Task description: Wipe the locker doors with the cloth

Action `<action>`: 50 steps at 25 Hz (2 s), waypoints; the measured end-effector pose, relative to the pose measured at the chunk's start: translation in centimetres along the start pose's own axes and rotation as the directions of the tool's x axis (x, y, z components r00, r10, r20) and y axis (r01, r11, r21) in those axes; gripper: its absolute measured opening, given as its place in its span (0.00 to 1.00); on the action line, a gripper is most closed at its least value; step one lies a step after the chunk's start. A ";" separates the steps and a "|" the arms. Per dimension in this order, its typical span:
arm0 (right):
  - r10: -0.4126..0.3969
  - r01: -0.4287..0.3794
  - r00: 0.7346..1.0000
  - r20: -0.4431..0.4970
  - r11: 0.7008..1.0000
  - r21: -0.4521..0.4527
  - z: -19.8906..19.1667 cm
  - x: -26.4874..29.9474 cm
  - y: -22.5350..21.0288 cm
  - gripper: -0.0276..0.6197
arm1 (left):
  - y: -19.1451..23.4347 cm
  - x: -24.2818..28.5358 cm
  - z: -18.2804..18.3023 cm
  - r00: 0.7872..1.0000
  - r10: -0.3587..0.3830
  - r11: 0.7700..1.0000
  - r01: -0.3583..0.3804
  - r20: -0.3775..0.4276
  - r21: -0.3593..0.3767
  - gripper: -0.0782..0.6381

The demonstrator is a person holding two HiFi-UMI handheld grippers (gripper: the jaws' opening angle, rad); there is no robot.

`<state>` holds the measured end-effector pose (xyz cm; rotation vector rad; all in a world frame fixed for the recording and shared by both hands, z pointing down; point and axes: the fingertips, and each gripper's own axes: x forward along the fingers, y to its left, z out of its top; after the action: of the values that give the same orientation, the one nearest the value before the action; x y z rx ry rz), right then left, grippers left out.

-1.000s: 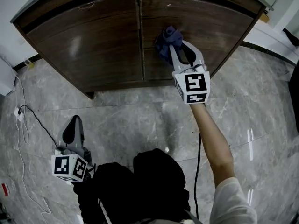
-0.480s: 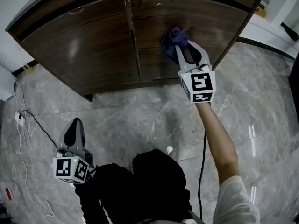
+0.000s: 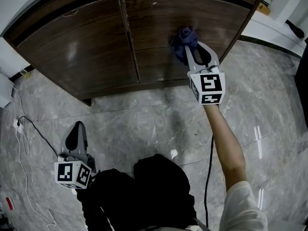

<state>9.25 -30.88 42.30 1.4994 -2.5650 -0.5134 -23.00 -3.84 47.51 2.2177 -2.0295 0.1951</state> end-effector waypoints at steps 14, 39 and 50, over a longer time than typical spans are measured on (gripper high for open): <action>-0.029 0.028 0.999 -0.025 0.999 -0.016 -1.1 -0.8 -2.1 0.18 | -0.1 0.2 -0.2 1.000 -0.001 1.000 0.001 0.004 0.004 0.11; -0.099 0.093 0.991 -0.086 0.993 -0.067 -4.5 -3.6 -9.6 0.18 | -3.3 2.7 -0.2 0.998 -0.052 0.998 0.053 -0.020 0.035 0.11; -0.118 0.113 0.988 -0.100 0.992 -0.056 -5.6 -4.3 -11.3 0.18 | -8.2 5.5 1.5 0.988 -0.155 0.985 0.156 -0.023 0.074 0.11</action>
<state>22.22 -33.53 43.83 1.6198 -2.3813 -0.4958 -14.39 -8.77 46.97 2.3976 -1.8592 0.2779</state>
